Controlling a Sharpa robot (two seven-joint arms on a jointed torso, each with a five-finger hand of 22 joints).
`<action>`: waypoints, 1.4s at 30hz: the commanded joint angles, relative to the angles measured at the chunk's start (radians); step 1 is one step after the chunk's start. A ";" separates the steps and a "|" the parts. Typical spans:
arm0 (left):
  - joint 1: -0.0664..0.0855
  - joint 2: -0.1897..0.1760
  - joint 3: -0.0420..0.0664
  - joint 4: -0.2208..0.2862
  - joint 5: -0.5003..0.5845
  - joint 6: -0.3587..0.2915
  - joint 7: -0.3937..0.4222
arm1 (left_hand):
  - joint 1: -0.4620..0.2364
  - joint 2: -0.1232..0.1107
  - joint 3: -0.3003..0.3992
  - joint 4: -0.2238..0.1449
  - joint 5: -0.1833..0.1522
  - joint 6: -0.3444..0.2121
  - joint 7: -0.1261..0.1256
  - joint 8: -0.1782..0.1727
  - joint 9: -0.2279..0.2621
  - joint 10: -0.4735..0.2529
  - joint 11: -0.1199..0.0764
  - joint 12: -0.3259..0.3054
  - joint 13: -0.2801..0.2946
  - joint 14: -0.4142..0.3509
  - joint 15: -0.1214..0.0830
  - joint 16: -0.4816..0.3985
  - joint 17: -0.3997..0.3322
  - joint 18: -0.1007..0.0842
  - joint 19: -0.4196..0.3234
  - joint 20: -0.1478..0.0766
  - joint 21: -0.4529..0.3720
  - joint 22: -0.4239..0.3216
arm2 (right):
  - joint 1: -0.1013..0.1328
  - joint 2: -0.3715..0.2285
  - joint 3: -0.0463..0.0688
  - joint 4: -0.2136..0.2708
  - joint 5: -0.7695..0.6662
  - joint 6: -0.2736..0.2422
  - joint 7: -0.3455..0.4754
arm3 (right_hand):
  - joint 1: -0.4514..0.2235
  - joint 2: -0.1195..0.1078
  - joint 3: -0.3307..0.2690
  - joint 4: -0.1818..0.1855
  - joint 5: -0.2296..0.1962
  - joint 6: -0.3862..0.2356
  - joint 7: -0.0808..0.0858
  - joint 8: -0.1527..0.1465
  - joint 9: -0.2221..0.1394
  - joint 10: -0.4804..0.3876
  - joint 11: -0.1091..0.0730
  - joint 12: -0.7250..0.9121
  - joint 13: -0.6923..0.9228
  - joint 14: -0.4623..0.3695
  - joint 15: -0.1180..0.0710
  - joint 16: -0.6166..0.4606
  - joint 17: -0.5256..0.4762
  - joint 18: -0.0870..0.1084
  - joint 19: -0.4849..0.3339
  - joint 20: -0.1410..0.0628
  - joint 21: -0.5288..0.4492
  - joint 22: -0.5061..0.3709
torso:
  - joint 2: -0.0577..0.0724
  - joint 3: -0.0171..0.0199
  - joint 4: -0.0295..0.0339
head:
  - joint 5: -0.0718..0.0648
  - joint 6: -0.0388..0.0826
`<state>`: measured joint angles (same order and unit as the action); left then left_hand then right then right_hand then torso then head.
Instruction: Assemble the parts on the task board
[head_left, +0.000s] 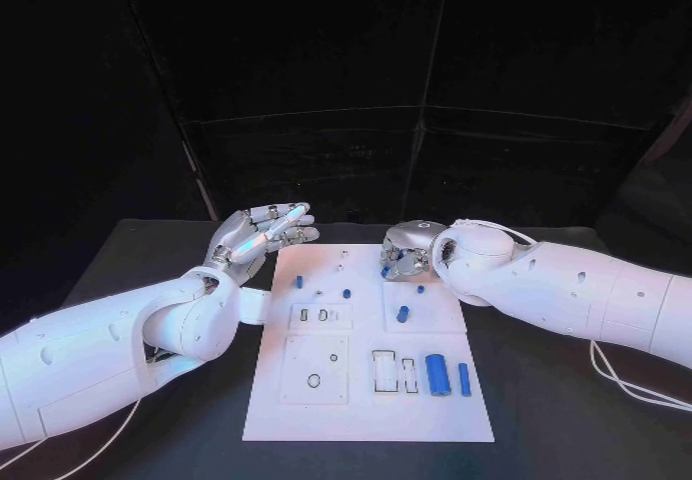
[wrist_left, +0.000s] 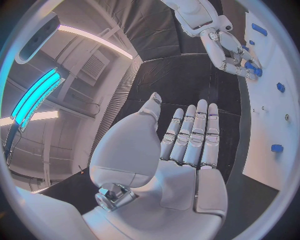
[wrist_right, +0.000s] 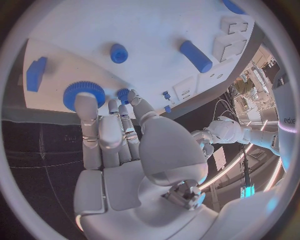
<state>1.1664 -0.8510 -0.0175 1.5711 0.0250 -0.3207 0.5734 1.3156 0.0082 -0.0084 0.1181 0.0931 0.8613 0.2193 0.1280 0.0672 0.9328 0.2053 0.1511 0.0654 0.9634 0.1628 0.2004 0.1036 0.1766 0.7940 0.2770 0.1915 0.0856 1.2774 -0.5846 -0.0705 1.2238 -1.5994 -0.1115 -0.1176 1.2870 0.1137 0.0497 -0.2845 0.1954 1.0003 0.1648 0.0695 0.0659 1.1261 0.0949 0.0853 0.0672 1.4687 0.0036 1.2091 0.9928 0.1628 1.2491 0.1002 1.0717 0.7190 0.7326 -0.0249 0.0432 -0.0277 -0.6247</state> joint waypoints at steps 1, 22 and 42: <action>0.002 0.000 0.001 0.003 -0.003 0.011 0.001 | 0.000 0.013 -0.007 0.001 0.000 0.003 0.040 -0.004 -0.002 0.003 0.001 -0.005 -0.001 0.008 0.002 0.000 -0.001 0.007 0.008 0.002 0.000 -0.001 | 0.002 0.005 0.001 -0.002 0.009 0.026 0.015 | -0.003 0.010 0.011 0.001 -0.005 0.001 -0.003 -0.003 0.000 0.011 0.000 0.007 -0.001 0.025 0.002 0.009 0.004 -0.015 -0.001 0.005 0.009 0.008 | 0.003 0.0004 -0.0017 | 0.003 -0.001; 0.005 0.000 0.001 0.001 -0.003 0.006 -0.004 | 0.006 0.018 -0.009 -0.007 0.000 0.003 0.039 -0.005 -0.002 0.004 0.001 -0.007 -0.002 0.010 0.002 -0.001 -0.002 0.007 0.012 0.002 -0.002 -0.003 | 0.002 0.019 0.001 -0.020 0.003 -0.016 0.010 | 0.072 0.024 0.195 -0.007 -0.103 0.039 -0.003 0.003 0.002 0.065 -0.007 0.003 0.002 0.021 -0.007 0.057 0.041 -0.024 -0.003 -0.001 0.088 0.092 | 0.006 -0.0010 -0.0011 | 0.005 -0.016; 0.007 0.000 0.001 -0.008 -0.003 0.004 -0.007 | 0.009 0.022 -0.011 -0.011 0.000 0.003 0.039 -0.007 -0.002 0.004 0.001 -0.009 -0.002 0.011 0.002 -0.002 -0.003 0.007 0.014 0.001 -0.003 -0.004 | 0.002 0.037 0.002 0.003 0.037 -0.231 0.014 | 0.026 -0.060 0.367 0.020 -0.099 0.059 0.004 -0.002 0.001 0.088 -0.004 -0.010 0.007 0.017 -0.001 0.076 0.040 -0.027 -0.012 0.004 0.136 0.135 | 0.008 -0.0032 0.0028 | 0.002 -0.003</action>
<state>1.1719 -0.8518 -0.0174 1.5626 0.0251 -0.3215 0.5637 1.3247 0.0173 -0.0164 0.1101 0.0931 0.8612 0.2193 0.1280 0.0670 0.9328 0.2054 0.1470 0.0646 0.9670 0.1664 0.2004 0.1020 0.1764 0.8009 0.2773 0.1915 0.0827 1.2773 -0.5522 -0.0695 1.2319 -1.5719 -0.2821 -0.0985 1.3128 0.0604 0.4113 -0.2655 0.1010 1.0538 0.1669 0.0694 0.0678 1.1903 0.1054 0.0807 0.0765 1.4686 0.0035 1.2804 1.0342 0.1473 1.2456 0.1035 1.2034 0.8523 0.7399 -0.0282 0.0454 -0.0267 -0.6264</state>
